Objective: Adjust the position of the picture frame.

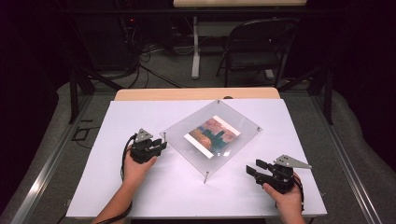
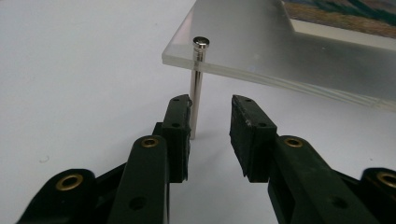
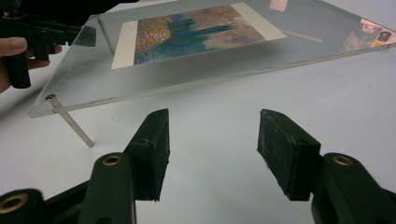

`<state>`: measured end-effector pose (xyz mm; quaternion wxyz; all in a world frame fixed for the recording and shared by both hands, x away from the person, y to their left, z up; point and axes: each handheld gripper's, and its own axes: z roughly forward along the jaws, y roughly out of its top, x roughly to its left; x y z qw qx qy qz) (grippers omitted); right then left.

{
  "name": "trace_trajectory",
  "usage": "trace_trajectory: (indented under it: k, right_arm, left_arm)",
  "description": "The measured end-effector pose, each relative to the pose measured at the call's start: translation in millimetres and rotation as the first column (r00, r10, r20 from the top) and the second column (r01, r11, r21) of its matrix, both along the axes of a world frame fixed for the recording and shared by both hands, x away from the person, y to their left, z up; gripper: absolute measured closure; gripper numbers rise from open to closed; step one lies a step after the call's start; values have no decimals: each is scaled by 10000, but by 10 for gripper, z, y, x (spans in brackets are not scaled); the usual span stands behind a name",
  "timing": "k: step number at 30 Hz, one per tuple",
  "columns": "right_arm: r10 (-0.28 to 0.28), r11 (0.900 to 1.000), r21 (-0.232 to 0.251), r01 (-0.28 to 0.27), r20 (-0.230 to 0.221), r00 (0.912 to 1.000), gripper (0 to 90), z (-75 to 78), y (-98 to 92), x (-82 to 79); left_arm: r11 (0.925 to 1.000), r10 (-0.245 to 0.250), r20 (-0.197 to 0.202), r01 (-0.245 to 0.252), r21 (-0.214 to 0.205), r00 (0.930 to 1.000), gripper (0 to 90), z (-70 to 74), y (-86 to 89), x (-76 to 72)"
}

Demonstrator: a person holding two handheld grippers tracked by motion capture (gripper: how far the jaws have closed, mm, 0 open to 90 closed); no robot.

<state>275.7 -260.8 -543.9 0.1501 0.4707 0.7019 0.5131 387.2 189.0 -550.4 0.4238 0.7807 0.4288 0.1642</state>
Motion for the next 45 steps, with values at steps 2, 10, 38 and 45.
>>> trace_trajectory:
  k: [2, 10, 38, 45]
  right_arm:
    - [-100, 9999, -41, 100, -33, 9999, 438, 3, -17, -27]
    - [-272, 9996, -66, 272, 11, 9996, 439, 5, -65, -110]
    - [1079, 9927, -521, -1084, -129, 9941, 485, -12, 179, -213]
    - [1693, 9839, -547, -1700, -173, 9854, 523, -30, 350, -225]
  left_arm:
    - [10000, 40, -57, -40, 17, 10000, 691, -21, -11, 40]
    - [9999, 140, -269, -138, 64, 9995, 732, -103, -20, 161]
    - [9997, 10, -478, 2, 255, 9989, 847, -65, -103, 207]
    - [9996, -265, -542, 267, 31, 9982, 845, 80, -94, 155]
